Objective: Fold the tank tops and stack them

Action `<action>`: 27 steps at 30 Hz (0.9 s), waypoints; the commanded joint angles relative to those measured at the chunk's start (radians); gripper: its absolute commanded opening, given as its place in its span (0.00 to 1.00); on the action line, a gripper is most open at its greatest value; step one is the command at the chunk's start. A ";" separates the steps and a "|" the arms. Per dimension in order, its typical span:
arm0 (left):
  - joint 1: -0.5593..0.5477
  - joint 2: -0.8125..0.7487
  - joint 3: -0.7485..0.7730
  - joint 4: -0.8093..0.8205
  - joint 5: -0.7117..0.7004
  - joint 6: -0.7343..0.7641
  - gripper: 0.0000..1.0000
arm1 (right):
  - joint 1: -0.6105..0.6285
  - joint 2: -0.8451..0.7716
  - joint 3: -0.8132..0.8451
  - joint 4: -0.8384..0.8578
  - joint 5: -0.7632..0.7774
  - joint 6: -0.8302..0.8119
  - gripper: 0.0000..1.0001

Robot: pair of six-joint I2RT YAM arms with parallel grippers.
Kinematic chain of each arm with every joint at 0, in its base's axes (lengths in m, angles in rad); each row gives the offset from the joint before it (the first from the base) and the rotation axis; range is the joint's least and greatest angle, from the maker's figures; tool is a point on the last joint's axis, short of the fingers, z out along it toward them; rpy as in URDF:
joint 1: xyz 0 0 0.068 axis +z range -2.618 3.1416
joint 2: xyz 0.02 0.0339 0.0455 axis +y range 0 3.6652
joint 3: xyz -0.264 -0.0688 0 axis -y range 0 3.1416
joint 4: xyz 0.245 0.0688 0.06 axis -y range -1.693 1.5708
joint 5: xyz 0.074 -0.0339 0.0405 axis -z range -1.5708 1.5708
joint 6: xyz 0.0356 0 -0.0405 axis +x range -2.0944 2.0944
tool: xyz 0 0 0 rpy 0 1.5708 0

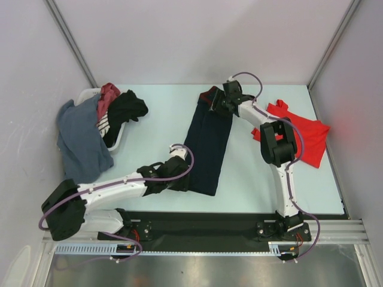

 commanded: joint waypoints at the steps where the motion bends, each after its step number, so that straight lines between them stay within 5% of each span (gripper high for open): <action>1: 0.007 -0.103 0.008 -0.011 -0.040 0.034 0.61 | -0.010 -0.156 -0.112 0.135 0.004 -0.021 0.62; 7: 0.050 -0.143 -0.014 0.015 -0.032 0.083 0.81 | -0.015 -0.274 -0.275 0.187 -0.001 -0.017 0.62; 13: 0.095 -0.024 -0.006 0.116 0.028 0.140 1.00 | -0.025 -0.368 -0.415 0.183 0.059 0.003 0.76; 23: 0.144 0.155 0.006 0.207 0.162 0.168 0.95 | -0.107 -0.383 -0.501 0.258 -0.074 0.057 0.75; 27: 0.165 0.211 0.001 0.219 0.226 0.154 0.77 | -0.117 -0.366 -0.499 0.245 -0.092 0.063 0.75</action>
